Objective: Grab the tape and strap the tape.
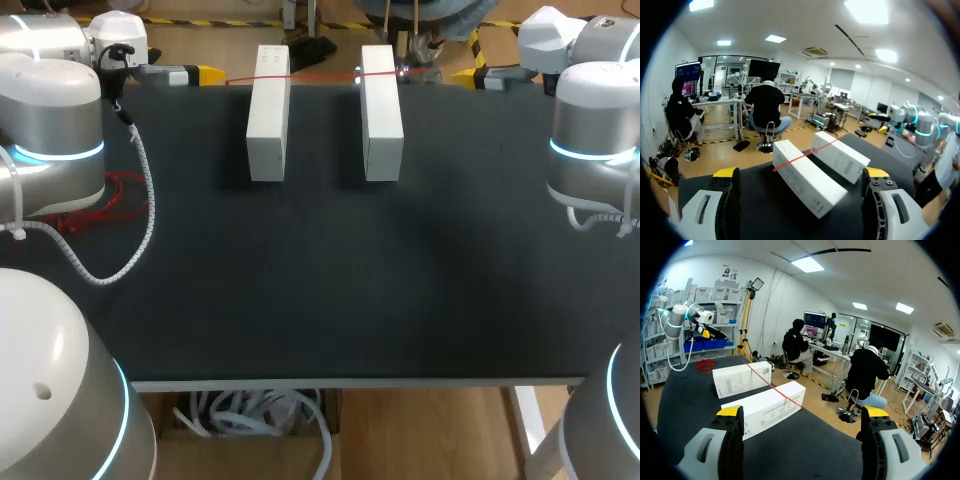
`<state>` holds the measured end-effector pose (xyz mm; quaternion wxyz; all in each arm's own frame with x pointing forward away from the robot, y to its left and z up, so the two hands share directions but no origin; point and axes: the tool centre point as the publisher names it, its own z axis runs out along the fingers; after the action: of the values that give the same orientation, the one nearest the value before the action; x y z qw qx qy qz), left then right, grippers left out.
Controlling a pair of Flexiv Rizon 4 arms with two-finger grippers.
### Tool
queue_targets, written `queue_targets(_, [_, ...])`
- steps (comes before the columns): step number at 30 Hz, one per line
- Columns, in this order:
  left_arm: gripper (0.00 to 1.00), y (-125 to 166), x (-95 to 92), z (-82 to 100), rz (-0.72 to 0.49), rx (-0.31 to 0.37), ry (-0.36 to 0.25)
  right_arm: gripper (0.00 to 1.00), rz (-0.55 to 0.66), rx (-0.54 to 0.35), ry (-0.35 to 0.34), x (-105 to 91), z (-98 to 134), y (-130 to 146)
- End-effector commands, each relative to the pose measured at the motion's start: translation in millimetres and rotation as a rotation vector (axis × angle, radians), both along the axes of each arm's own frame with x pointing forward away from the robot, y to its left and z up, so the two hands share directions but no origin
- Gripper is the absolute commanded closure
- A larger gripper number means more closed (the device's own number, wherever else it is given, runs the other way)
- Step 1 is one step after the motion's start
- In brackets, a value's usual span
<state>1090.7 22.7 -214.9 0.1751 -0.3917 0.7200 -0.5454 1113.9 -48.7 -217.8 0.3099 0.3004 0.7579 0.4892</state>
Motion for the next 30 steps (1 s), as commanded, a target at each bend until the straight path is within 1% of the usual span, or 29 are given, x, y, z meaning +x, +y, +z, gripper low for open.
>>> queue_targets(1, [0.0,0,-0.2,-1.9,0.002,-0.003,-0.006,0.0,0.002,0.0,0.0,0.1,0,-1])
queue_targets(12, [0.0,0,-0.2,-1.9,0.002,-0.003,-0.006,0.0,0.002,0.0,0.0,0.1,0,-1])
queue_targets(15, [0.0,1,3.0,-2.6,-0.044,-0.006,-0.039,0.0,0.002,0.0,0.0,0.1,0,-1])
queue_targets(17, [0.0,2,7.8,-3.8,-0.108,-0.028,-0.066,0.0,0.002,0.0,0.0,0.1,0,-1])
queue_targets(19, [0.0,0,13.0,-5.7,-0.166,-0.037,-0.097,0.0,0.002,0.0,0.0,0.1,0,-1])
queue_targets(20, [0.0,0,15.7,-6.9,-0.205,-0.057,-0.114,0.0,0.002,0.0,0.0,0.1,0,-1])
queue_targets(22, [0.0,-3,22.4,-9.4,-0.272,-0.059,-0.132,0.0,0.002,0.0,0.0,0.1,0,-1])
queue_targets(23, [0.0,-4,25.4,-10.2,-0.311,-0.084,-0.158,0.0,0.002,0.0,0.0,0.1,0,-1])
queue_targets(24, [0.0,-5,28.0,-10.7,-0.346,-0.086,-0.174,0.0,0.002,0.0,0.0,0.1,0,-1])
queue_targets(25, [0.0,-7,31.2,-11.6,-0.369,-0.087,-0.178,0.0,0.002,0.0,0.0,0.1,0,-1])
queue_targets(26, [0.0,-8,34.3,-12.9,-0.396,-0.112,-0.196,0.0,0.002,0.0,0.0,0.1,0,-1])
queue_targets(27, [0.0,-9,36.7,-14.8,-0.418,-0.121,-0.209,0.0,0.002,0.0,0.0,0.1,0,-1])
queue_targets(28, [0.0,-10,39.8,-17.1,-0.436,-0.124,-0.211,0.0,0.002,0.0,0.0,0.1,0,-1])
queue_targets(30, [0.0,-12,45.0,-21.3,-0.475,-0.131,-0.236,0.0,0.002,0.0,0.0,0.1,0,-1])
